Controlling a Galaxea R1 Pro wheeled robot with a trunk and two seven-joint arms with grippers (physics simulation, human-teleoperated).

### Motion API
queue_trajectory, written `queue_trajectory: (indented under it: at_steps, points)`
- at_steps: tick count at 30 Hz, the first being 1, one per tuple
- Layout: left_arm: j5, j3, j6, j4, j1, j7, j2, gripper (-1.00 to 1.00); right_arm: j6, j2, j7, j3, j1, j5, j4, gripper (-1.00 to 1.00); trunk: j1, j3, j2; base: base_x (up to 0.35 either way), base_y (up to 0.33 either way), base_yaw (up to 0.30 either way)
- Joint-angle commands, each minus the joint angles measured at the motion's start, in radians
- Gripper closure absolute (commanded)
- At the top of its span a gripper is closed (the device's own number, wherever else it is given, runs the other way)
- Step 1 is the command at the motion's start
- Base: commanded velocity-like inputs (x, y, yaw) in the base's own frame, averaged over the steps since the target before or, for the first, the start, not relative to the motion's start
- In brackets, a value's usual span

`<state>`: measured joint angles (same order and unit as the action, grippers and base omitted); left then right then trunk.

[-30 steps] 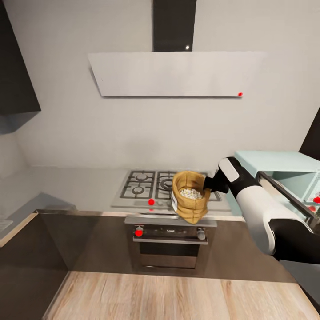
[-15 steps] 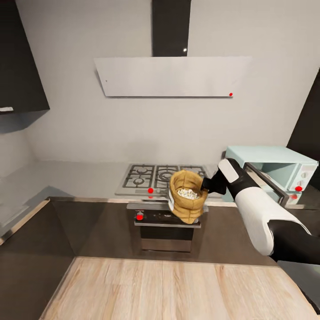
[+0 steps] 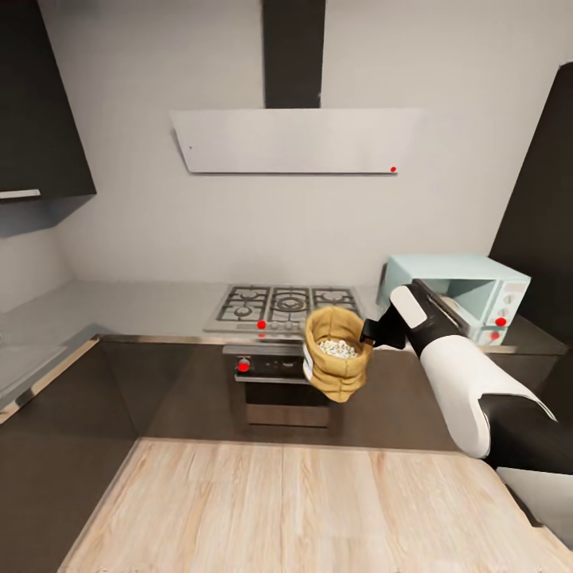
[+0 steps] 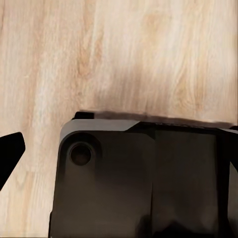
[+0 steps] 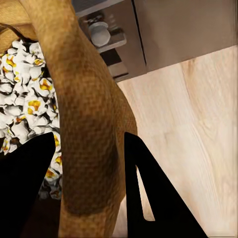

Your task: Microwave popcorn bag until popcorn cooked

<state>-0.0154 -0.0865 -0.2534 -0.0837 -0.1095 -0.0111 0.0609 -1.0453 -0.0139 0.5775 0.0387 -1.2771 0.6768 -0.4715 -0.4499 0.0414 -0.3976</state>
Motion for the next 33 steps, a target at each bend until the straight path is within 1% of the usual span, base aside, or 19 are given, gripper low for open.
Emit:
queue_trajectory:
  at_steps: [1, 5, 7, 23, 33]
  points:
    - [-0.002, -0.007, -0.003, 0.001, -0.001, -0.001, 0.0, -1.0, -0.002, 0.0, 0.01, 0.002, -0.001, 0.011, -0.001, 1.0, 0.0, 0.002, -0.002, -0.311, -0.207, 0.0]
    - [-0.002, -0.007, -0.003, 0.001, -0.001, -0.001, 0.0, -1.0, -0.002, -0.002, 0.011, -0.023, -0.001, 0.01, -0.001, 1.0, 0.0, 0.002, -0.002, -0.306, -0.215, 0.0]
    - [-0.002, -0.007, -0.003, 0.001, -0.001, -0.001, 0.0, -1.0, -0.002, -0.003, 0.012, -0.028, -0.001, 0.01, -0.001, 1.0, 0.0, 0.002, -0.002, -0.305, -0.217, 0.0]
    - [-0.002, -0.007, -0.003, 0.001, -0.001, -0.001, 0.0, -1.0, -0.002, 0.002, 0.004, -0.031, 0.005, 0.01, -0.001, 1.0, 0.0, 0.002, -0.002, -0.304, -0.217, 0.0]
    - [-0.007, -0.015, -0.003, 0.001, -0.001, -0.001, 0.0, -1.0, -0.002, 0.0, 0.004, -0.029, 0.005, 0.01, -0.001, 1.0, 0.0, 0.002, -0.002, -0.267, -0.247, 0.0]
